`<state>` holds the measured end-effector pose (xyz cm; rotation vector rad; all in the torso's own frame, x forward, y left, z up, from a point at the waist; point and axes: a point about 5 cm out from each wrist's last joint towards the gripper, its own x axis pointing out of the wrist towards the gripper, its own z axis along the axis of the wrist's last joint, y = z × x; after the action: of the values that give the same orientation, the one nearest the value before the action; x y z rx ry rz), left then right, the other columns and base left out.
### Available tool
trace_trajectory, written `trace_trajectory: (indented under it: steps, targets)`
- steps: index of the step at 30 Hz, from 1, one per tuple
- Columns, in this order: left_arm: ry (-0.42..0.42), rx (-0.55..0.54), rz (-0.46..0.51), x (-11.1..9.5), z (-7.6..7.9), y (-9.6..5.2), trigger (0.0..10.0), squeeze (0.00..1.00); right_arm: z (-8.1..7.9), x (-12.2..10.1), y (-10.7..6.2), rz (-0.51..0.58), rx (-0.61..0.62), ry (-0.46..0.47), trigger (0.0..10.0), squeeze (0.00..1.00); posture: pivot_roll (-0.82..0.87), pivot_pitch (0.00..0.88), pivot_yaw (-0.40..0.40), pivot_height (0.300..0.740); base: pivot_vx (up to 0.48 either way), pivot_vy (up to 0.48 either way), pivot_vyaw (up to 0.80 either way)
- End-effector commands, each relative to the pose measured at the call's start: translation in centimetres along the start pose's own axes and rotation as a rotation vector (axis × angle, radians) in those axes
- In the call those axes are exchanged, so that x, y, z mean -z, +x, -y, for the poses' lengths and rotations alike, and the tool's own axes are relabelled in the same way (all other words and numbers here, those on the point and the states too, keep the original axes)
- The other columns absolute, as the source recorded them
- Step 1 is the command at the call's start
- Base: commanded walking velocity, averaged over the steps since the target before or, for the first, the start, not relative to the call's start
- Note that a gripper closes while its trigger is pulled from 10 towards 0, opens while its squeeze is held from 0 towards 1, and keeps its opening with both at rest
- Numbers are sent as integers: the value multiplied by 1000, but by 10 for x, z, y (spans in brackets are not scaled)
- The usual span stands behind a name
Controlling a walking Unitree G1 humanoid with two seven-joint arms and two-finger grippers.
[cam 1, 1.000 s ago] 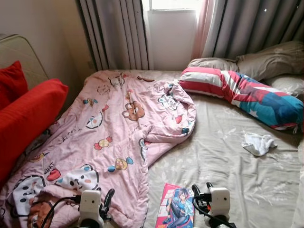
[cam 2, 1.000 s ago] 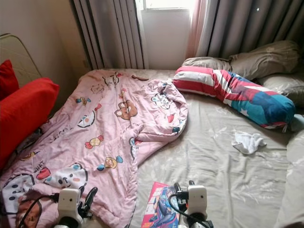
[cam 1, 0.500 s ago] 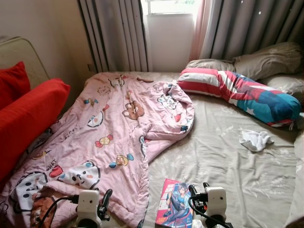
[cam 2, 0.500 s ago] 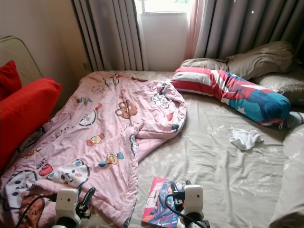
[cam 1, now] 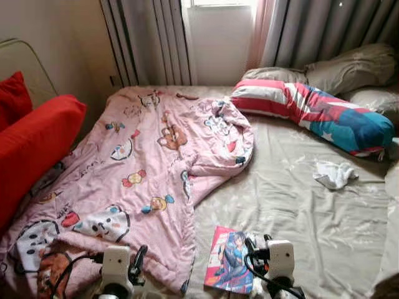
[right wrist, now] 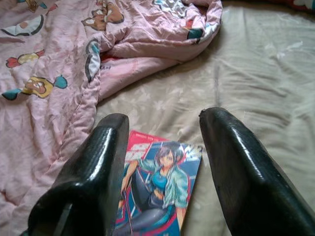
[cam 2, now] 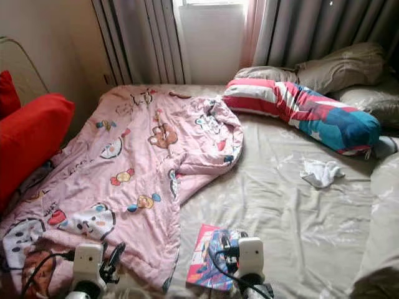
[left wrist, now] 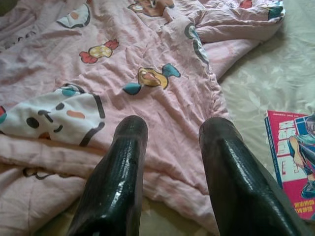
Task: Clean up the room
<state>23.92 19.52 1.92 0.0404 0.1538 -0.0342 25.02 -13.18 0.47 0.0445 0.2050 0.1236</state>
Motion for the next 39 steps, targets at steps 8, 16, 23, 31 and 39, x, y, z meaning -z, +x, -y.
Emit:
trace_trajectory:
  steps: [8,16,23,31,39]
  targets:
    - [-4,-3,-22,3,-2,-2,10000,0,-4,9,-4,-60,0,6,10000,0,-17,129,57,616,0,0,0]
    - [-2,3,-19,0,0,1,10000,0,-3,8,-2,-41,6,19,10000,0,-16,130,61,616,0,0,0]
    - [-5,14,-5,-5,2,4,10000,0,-4,13,-2,-60,-5,20,10000,0,-12,130,63,616,0,0,0]
    - [1,27,0,-8,2,6,10000,0,-6,20,-2,-90,-27,-2,10000,0,-5,130,67,616,0,0,68]
    - [7,37,-1,-9,3,6,10000,0,-6,27,-3,-111,-26,15,10000,0,-4,133,72,616,0,0,644]
